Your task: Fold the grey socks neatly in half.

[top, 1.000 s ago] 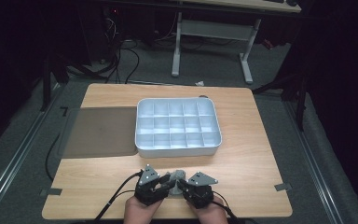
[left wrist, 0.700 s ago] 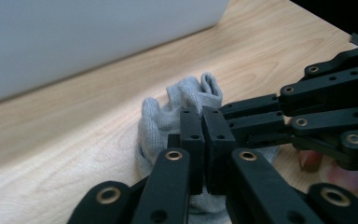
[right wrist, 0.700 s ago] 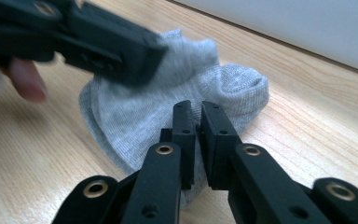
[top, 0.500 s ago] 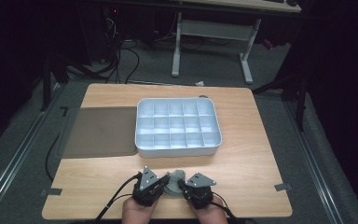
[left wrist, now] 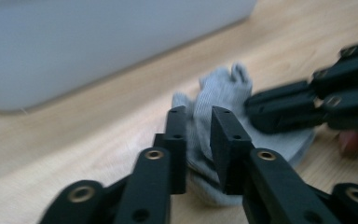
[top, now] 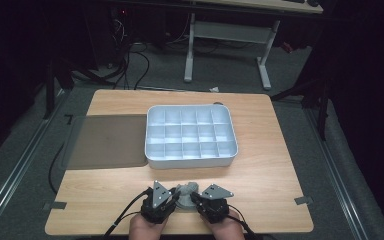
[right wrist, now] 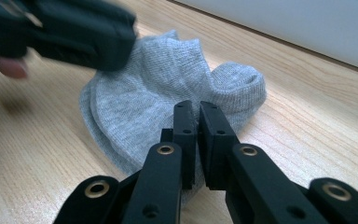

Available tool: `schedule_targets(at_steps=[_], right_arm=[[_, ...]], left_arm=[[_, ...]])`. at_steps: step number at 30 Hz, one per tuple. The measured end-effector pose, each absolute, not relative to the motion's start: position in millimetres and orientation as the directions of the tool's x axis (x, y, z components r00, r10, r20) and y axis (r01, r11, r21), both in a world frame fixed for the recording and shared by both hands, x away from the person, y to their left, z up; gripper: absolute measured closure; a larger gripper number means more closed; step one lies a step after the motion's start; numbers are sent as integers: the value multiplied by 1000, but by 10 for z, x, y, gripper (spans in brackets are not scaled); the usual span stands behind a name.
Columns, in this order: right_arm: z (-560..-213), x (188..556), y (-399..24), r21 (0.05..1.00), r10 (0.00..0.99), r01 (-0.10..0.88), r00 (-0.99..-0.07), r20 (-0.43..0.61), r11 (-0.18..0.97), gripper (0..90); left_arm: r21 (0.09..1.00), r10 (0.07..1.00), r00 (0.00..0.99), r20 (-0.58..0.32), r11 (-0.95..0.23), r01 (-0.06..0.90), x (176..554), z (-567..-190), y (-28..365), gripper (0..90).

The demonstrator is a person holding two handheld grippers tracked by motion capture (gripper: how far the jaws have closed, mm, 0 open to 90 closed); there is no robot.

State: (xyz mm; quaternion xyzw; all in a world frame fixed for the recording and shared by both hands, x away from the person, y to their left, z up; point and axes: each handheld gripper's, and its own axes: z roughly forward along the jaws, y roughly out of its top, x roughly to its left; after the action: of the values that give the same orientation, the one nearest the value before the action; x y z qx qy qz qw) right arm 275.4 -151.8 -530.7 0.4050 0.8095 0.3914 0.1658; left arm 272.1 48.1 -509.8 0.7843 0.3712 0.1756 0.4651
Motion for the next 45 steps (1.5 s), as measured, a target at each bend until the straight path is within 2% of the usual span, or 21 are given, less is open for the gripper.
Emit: schedule_targets(at_steps=[3,6,12,15,19,23,26,30,34,36,40,45], right_arm=[[-5307,2756,-1519,767,786,529,-617,52,364,862],[-5307,2755,-1518,766,786,529,-617,52,364,862],[-5307,2765,-1532,768,782,532,-620,66,357,844],[-5273,2765,-1566,775,782,539,-615,95,330,727],[-5192,2709,-1631,789,801,550,-585,129,274,620],[-5242,2735,-1663,762,810,599,-559,178,246,550],[-5288,2757,-1654,742,809,627,-551,205,239,539],[-5318,2774,-1636,723,800,650,-552,237,234,543],[-5320,2772,-1615,717,796,660,-548,256,224,608],[-5321,2774,-1611,713,791,664,-552,263,227,658],[-5317,2763,-1606,723,778,646,-576,252,244,813],[-5309,2748,-1601,735,776,628,-586,232,254,822]], left_arm=[[859,706,704,-73,-314,404,2676,-5057,365,867],[834,719,694,-33,-362,416,2733,-5158,316,885],[807,745,666,-37,-370,460,2800,-5297,370,899],[805,746,665,-42,-370,465,2810,-5303,368,900],[806,748,662,-40,-367,464,2806,-5312,364,900],[804,748,662,-40,-369,466,2803,-5314,362,900],[802,747,663,-52,-364,473,2805,-5315,373,900],[803,747,662,-59,-359,477,2798,-5317,388,900],[801,746,665,-44,-371,469,2783,-5316,384,900],[803,746,665,-33,-377,462,2774,-5317,378,900],[799,742,670,-16,-393,455,2773,-5312,370,900],[792,740,672,10,-416,447,2764,-5261,318,900]])
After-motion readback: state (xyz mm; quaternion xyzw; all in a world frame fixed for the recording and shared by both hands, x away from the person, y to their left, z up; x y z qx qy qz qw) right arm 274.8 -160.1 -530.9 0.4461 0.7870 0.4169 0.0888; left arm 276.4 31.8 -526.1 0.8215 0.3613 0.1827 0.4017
